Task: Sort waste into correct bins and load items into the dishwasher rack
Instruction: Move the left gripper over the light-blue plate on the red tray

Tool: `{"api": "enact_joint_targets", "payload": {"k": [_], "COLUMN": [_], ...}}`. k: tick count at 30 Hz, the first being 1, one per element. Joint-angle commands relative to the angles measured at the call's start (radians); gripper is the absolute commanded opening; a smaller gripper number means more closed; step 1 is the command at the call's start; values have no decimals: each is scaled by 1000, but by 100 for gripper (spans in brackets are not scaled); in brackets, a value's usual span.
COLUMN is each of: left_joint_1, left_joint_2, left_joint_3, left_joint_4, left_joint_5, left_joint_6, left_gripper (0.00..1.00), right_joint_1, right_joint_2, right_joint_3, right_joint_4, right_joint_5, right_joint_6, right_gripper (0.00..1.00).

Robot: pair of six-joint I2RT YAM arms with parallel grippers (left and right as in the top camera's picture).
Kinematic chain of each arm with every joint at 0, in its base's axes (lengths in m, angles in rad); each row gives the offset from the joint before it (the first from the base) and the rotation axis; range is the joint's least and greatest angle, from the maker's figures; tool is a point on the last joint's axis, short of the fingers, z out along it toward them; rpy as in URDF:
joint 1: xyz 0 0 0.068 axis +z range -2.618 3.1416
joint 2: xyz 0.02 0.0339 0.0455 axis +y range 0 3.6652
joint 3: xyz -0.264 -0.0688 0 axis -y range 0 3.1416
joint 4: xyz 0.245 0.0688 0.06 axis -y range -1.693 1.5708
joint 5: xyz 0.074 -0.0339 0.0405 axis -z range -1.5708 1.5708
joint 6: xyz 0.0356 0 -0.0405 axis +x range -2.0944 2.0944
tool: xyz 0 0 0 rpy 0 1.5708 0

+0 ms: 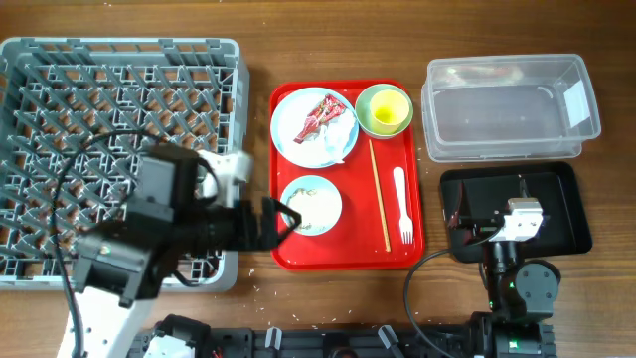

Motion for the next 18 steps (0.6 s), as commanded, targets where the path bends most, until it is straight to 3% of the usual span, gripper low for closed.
{"api": "enact_joint_targets", "payload": {"k": [1,4,11,16,18], "left_joint_1": [-189,-317,-448,-500,-497], "left_joint_2": [11,59,203,270,281], "left_joint_3": [19,19,19,19,19], "left_joint_4": [-3,-12,26,218,330], "left_joint_5": [-275,-419,-477,-702,-721], "left_joint_6": [-133,-206,-233,-232,-232], "left_gripper": [100,100,100,100,100], "right_joint_1": [4,4,4,4,4], "right_joint_2": [0,0,0,0,0], "right_joint_3": [-1,-1,-1,-1,-1], "right_joint_4": [2,2,2,2,2], "right_joint_5": [-12,-12,-12,-12,-12], "right_joint_6": [8,8,8,8,8], "right_gripper": [100,100,100,100,100]}}
